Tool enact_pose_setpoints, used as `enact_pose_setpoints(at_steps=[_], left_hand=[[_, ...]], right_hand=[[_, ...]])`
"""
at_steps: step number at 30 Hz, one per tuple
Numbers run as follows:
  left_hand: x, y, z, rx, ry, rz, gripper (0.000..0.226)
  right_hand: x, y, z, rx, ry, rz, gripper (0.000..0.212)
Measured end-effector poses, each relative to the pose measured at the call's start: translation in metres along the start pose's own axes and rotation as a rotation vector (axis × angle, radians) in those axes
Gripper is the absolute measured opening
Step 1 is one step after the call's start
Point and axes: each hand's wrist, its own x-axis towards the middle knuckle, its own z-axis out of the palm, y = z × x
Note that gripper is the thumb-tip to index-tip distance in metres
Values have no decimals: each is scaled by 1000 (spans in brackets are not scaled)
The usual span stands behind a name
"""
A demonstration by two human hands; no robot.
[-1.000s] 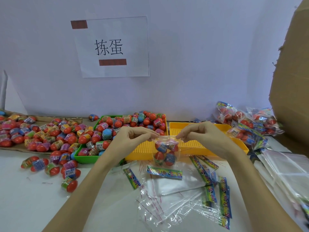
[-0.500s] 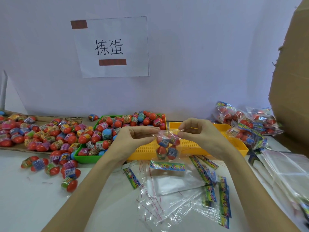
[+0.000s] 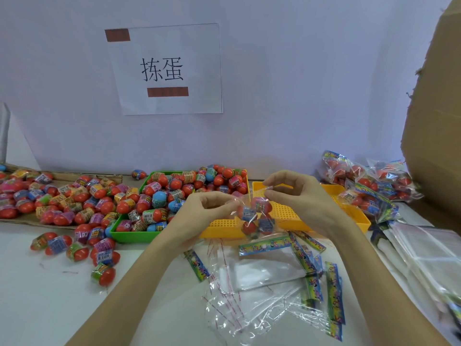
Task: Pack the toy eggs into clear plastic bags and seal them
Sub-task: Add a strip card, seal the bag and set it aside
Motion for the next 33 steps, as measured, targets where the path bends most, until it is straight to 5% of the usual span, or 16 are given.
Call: enact_pose_setpoints(at_steps=[20,23,28,33], left_hand=[[0,5,-10,145,217,182,17],[0,4,-7,70,248,138,19],[0,11,1,-383,190,-12,15],[-1,12,8,-303,306,44,16]], right_hand=[[3,1,11,-30,13,103,28],[3,3,14,-26,14,73,23],[5,6,21,40,15,65,21],[8,3,29,79,143,27,24]])
